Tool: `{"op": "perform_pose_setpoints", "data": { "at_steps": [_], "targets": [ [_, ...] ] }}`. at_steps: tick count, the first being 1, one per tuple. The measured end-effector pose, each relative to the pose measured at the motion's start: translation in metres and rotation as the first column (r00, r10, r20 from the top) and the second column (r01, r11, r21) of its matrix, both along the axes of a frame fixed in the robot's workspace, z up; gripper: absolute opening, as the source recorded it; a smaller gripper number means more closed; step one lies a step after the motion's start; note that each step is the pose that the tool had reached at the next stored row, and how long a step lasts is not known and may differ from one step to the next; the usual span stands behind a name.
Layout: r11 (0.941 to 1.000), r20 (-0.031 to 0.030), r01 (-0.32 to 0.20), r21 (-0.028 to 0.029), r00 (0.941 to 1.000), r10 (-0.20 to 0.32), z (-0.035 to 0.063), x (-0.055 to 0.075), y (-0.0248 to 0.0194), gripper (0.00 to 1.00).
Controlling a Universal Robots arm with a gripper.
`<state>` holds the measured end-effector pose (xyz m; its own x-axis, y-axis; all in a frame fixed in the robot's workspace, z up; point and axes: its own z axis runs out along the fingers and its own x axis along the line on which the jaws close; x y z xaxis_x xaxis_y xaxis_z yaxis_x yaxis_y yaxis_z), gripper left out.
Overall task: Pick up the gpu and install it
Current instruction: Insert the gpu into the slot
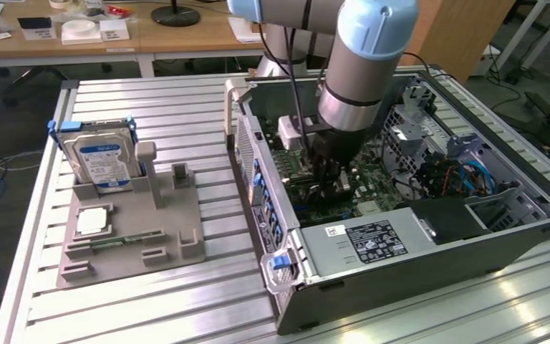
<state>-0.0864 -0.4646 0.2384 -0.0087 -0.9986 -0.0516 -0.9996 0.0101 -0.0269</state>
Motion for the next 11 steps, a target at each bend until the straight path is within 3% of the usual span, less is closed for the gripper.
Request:
{"op": "perform_pose_setpoints", "data": {
  "at_steps": [4,6,9,10,11],
  "targets": [
    [1.0,0.0003,0.0,0.0,1.0,0.0,0.018,0.0,0.0,0.34],
    [1.0,0.0005,0.0,0.0001,1.0,0.0,0.0364,0.0,0.0001,0.34],
    [1.0,0.0008,0.0,0.0002,1.0,0.0,0.0389,0.0,0.0001,0.33],
    [1.0,0.0007,0.0,0.0001,1.0,0.0,0.039,0.0,0.0001,0.27],
    [1.0,0.0007,0.0,0.0001,1.0,0.0,0.0389,0.0,0.0001,0.27]
  ]
}}
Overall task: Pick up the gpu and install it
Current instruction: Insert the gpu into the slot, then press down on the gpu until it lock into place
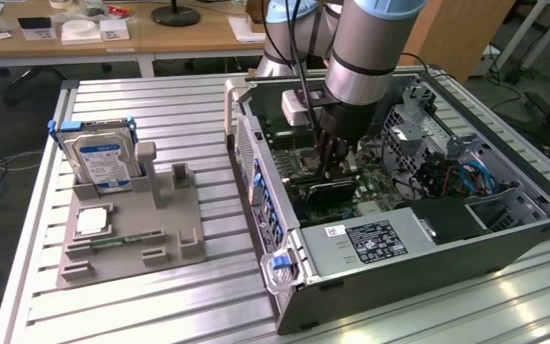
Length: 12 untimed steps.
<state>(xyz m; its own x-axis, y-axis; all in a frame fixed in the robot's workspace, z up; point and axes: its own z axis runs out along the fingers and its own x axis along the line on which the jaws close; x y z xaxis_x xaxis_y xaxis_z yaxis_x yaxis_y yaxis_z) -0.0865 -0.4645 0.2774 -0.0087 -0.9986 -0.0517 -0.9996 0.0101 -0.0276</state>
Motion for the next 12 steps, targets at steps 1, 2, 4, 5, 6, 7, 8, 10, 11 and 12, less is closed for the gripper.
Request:
{"op": "perform_pose_setpoints", "data": {
  "at_steps": [1,2,4,5,6,7,8,10,11,12],
  "targets": [
    [1.0,0.0,0.0,0.0,1.0,0.0,0.0,0.0,0.0,0.2],
    [1.0,-0.0001,0.0,-0.0001,1.0,0.0,0.0,0.0,0.0,0.15],
    [1.0,-0.0001,0.0,-0.0001,1.0,0.0,0.0,0.0,0.0,0.11],
    [1.0,-0.0001,0.0,-0.0001,1.0,0.0,0.0001,0.0,0.0,0.11],
    [1.0,0.0,0.0,-0.0001,1.0,0.0,0.0001,0.0,0.0,0.11],
    [1.0,-0.0001,0.0,-0.0001,1.0,0.0,0.0001,0.0,0.0,0.11],
    [1.0,-0.0001,0.0,-0.0001,1.0,0.0,0.0,0.0,0.0,0.11],
    [1.0,-0.0001,0.0,-0.0001,1.0,0.0,0.0,0.0,0.0,0.11],
    [1.0,-0.0001,0.0,-0.0001,1.0,0.0,0.0001,0.0,0.0,0.11],
    [1.0,-0.0001,0.0,-0.0001,1.0,0.0,0.0001,0.0,0.0,0.11]
  ]
}}
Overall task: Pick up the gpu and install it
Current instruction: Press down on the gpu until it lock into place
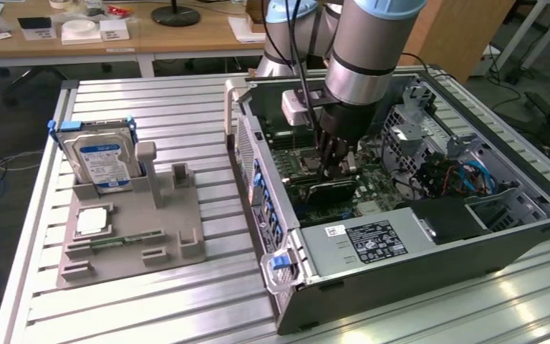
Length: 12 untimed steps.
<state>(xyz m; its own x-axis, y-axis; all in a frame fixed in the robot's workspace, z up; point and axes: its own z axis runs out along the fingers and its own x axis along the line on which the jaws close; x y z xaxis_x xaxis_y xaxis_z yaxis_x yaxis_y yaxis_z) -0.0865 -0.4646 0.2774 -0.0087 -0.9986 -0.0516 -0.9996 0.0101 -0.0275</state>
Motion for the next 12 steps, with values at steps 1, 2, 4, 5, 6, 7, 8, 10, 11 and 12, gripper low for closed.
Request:
{"op": "perform_pose_setpoints", "data": {
  "at_steps": [1,2,4,5,6,7,8,10,11,12],
  "targets": [
    [1.0,0.0,0.0,0.0,1.0,0.0,0.0,0.0,0.0,0.11],
    [1.0,0.0,0.0,0.0,1.0,0.0,0.0,0.0,0.0,0.11],
    [1.0,0.0,0.0,0.0,1.0,0.0,0.0,0.0,0.0,0.11],
    [1.0,0.0,0.0,0.0,1.0,0.0,0.0,0.0,0.0,0.11],
    [1.0,0.0,0.0,0.0,1.0,0.0,0.0,0.0,0.0,0.11],
    [1.0,0.0,0.0,0.0,1.0,0.0,0.0,-0.0001,0.0,0.11],
    [1.0,0.0,0.0,-0.0001,1.0,0.0,0.0,-0.0009,0.0,0.11],
    [1.0,0.0001,0.0,-0.0002,1.0,0.0,0.0001,-0.004,0.0,0.11],
    [1.0,0.0002,0.0,-0.0001,1.0,0.0,0.0,-0.006,0.0,0.11],
    [1.0,0.0002,0.0,-0.0001,1.0,0.0,0.0,-0.0097,0.0,0.11]
  ]
}}
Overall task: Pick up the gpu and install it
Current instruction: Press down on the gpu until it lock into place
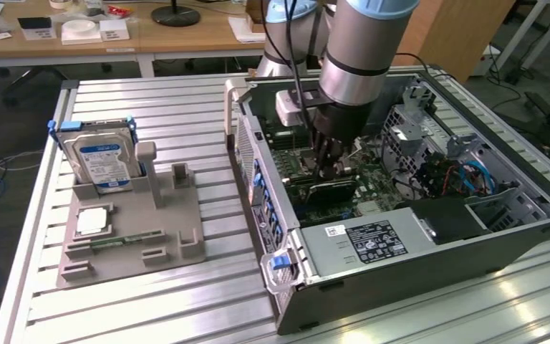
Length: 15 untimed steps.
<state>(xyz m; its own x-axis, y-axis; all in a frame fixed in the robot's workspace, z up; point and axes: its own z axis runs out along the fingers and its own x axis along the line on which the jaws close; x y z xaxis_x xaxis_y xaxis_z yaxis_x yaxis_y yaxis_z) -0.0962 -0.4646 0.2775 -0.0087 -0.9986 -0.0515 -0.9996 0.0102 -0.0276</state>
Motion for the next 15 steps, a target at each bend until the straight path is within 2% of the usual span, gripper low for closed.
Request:
{"op": "perform_pose_setpoints", "data": {
  "at_steps": [2,7,13,15],
  "targets": [
    [1.0,0.0001,0.0,0.0001,1.0,0.0,-0.0001,-0.009,0.0,0.11],
    [1.0,0.0007,-0.001,0.0003,1.0,0.001,0.0,-0.021,0.0,0.11],
    [1.0,0.0016,-0.001,0.0003,1.0,0.001,0.0168,-0.022,-0.0021,0.11],
    [1.0,0.0003,-0.001,0.0005,1.0,0.001,0.0177,-0.022,-0.0031,0.11]
  ]
}}
